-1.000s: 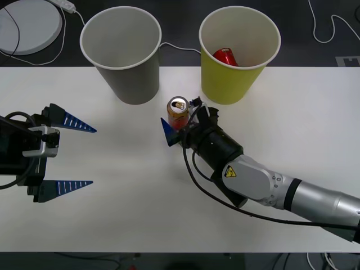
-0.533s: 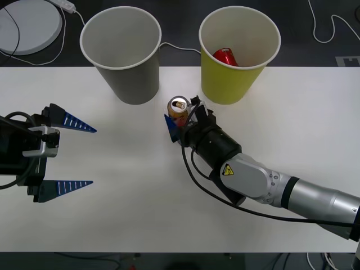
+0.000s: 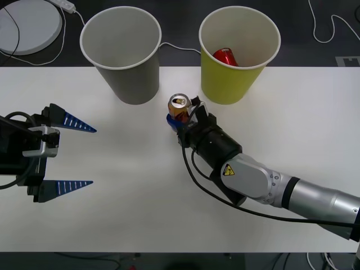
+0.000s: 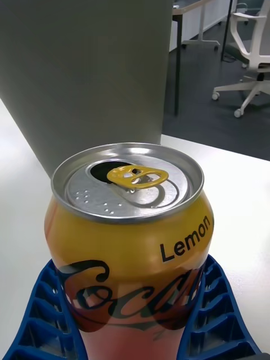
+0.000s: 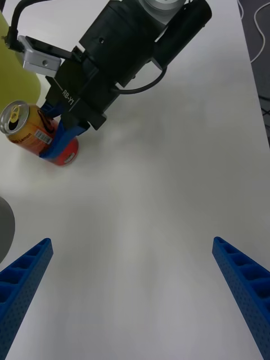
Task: Put the can into the green bin and the plastic bottle into the gray bin
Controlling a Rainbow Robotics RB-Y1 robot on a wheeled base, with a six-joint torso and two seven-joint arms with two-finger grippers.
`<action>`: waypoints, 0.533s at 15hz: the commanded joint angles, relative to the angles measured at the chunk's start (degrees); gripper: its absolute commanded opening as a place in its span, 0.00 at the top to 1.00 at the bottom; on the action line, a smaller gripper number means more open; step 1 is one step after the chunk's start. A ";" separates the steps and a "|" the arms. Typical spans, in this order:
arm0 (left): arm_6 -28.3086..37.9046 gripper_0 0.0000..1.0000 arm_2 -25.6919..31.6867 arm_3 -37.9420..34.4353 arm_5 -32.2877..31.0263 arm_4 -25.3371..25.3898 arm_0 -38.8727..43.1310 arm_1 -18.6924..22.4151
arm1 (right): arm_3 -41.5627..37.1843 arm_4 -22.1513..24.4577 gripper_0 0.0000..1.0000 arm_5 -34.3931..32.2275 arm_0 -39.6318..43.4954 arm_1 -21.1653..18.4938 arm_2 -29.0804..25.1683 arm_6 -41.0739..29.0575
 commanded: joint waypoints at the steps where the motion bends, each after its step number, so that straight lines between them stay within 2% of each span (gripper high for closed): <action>1: 0.00 0.00 0.00 0.00 -0.01 0.00 0.00 0.00 | -2.01 0.12 1.00 -1.51 0.28 -1.64 -0.10 0.19; 6: 0.00 0.00 0.00 0.00 -0.01 0.00 0.00 0.00 | -16.16 1.00 1.00 -12.32 6.25 -10.69 -5.72 1.34; 8: 0.00 0.00 0.00 0.00 -0.01 0.00 0.00 0.00 | -22.05 1.97 1.00 -18.74 9.42 -14.65 -9.86 1.86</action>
